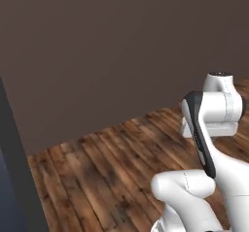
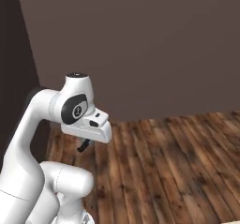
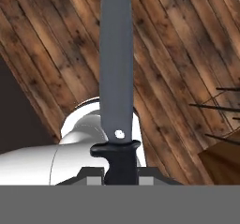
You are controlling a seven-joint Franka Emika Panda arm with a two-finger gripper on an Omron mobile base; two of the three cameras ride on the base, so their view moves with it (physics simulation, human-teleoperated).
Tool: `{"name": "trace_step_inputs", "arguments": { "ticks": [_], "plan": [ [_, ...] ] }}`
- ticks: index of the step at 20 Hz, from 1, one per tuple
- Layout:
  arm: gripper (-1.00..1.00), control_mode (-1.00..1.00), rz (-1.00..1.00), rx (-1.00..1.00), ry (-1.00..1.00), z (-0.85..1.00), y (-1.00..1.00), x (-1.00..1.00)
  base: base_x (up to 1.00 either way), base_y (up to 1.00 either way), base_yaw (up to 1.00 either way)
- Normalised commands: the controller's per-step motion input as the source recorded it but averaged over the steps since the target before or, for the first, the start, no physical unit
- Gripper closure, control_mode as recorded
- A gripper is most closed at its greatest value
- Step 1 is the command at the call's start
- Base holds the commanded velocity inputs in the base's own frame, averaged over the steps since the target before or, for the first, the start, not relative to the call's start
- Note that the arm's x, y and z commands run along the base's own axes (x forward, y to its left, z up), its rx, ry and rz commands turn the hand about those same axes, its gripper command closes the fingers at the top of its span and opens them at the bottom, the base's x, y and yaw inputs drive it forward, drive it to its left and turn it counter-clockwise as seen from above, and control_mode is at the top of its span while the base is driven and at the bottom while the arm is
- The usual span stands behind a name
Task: Retrieve the butter from the fridge and place it on a plate on the dining table. Then retrieve the butter knife by the fridge and place it near the plate.
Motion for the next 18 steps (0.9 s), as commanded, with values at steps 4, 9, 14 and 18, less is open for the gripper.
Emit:
{"name": "trace_step_inputs", "arguments": {
  "ticks": [4,9,14,18],
  "plan": [
    [1.0,1.0,0.0,0.0,0.0,0.0,0.0,0.0,1.0,0.0,-0.36],
    [1.0,1.0,0.0,0.0,0.0,0.0,0.0,0.0,1.0,0.0,-0.44],
    [1.0,1.0,0.0,0.0,0.0,0.0,0.0,0.0,1.0,0.0,-0.57],
    [1.0,1.0,0.0,0.0,0.0,0.0,0.0,0.0,0.96,0.0,-0.62]
  ]
}}
